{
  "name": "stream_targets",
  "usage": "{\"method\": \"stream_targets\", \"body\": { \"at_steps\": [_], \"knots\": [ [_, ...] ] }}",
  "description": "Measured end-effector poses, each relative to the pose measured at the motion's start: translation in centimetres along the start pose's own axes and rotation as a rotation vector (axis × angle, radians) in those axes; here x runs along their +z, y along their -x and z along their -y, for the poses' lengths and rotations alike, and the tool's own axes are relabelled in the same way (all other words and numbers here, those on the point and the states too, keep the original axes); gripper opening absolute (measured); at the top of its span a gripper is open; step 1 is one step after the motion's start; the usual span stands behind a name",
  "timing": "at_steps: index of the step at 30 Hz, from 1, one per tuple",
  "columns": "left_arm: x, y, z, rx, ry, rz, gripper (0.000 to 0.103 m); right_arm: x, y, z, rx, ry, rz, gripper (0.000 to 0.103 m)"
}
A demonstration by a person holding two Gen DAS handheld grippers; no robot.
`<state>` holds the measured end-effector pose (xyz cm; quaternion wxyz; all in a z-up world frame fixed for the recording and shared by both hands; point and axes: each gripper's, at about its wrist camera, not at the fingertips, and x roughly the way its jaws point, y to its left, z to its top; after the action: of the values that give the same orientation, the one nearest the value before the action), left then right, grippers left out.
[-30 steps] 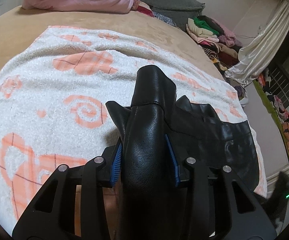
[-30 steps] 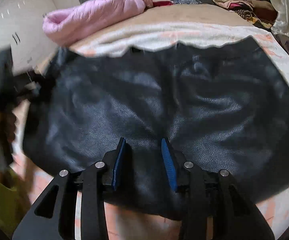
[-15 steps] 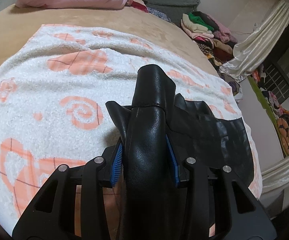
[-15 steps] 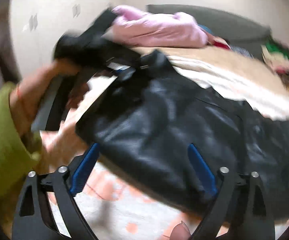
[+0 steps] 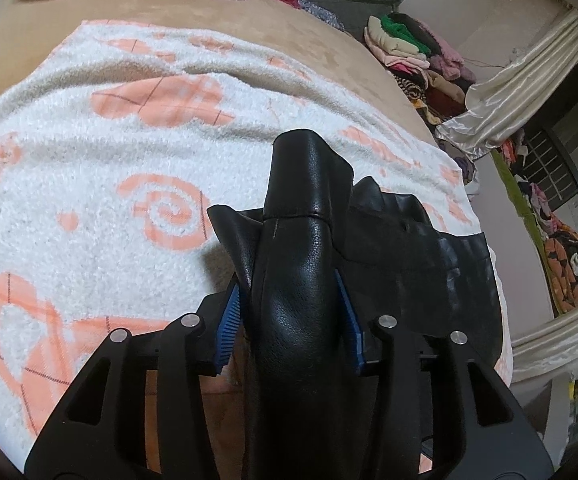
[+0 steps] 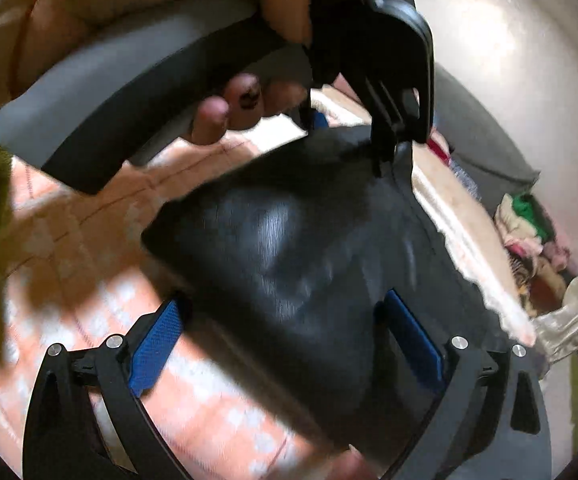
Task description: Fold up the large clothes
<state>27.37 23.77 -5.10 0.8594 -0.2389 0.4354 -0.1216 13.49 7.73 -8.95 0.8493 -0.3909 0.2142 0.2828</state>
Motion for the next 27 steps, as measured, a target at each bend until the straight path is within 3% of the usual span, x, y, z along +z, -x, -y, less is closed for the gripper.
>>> {"method": "stream_targets", "body": {
  "at_steps": [2,4,6,9,14,17,18,19,20,27],
  "knots": [
    [0.1,-0.1,-0.2,-0.003,0.004,-0.002,0.036,0.0,0.5,-0.3,-0.041,0.040,0.039,0.093],
    [0.0,-0.1,-0.2,-0.003,0.004,0.002,0.038,-0.2,1.0,-0.9,-0.059,0.088,0.077,0.079],
    [0.0,-0.1,-0.4,0.000,0.006,0.002,0.039,-0.4,1.6,-1.4,-0.062,0.106,0.101,0.053],
    [0.0,-0.4,-0.6,0.013,0.011,-0.008,0.044,-0.6,3.1,-1.7,-0.067,0.102,0.128,0.036],
    [0.0,-0.9,-1.3,0.025,0.033,-0.018,0.060,-0.5,4.1,0.3,-0.024,0.023,0.165,0.028],
    [-0.1,-1.5,-1.9,0.011,0.061,-0.039,0.060,-0.5,4.1,1.7,0.030,-0.038,0.166,0.027],
    [-0.2,-1.6,-1.9,0.008,0.066,-0.042,0.058,-0.5,4.1,1.9,0.043,-0.054,0.163,0.027],
    [-0.4,-1.8,-1.9,-0.005,0.068,-0.046,0.045,-0.5,4.0,2.0,0.047,-0.061,0.163,0.027],
    [-0.5,-1.8,-1.8,-0.012,0.067,-0.050,0.041,-0.5,3.9,2.1,0.047,-0.062,0.161,0.026],
    [-0.5,0.1,1.0,0.025,-0.032,0.026,0.023,-0.4,4.3,3.1,0.087,-0.125,0.168,0.024]
  ]
}}
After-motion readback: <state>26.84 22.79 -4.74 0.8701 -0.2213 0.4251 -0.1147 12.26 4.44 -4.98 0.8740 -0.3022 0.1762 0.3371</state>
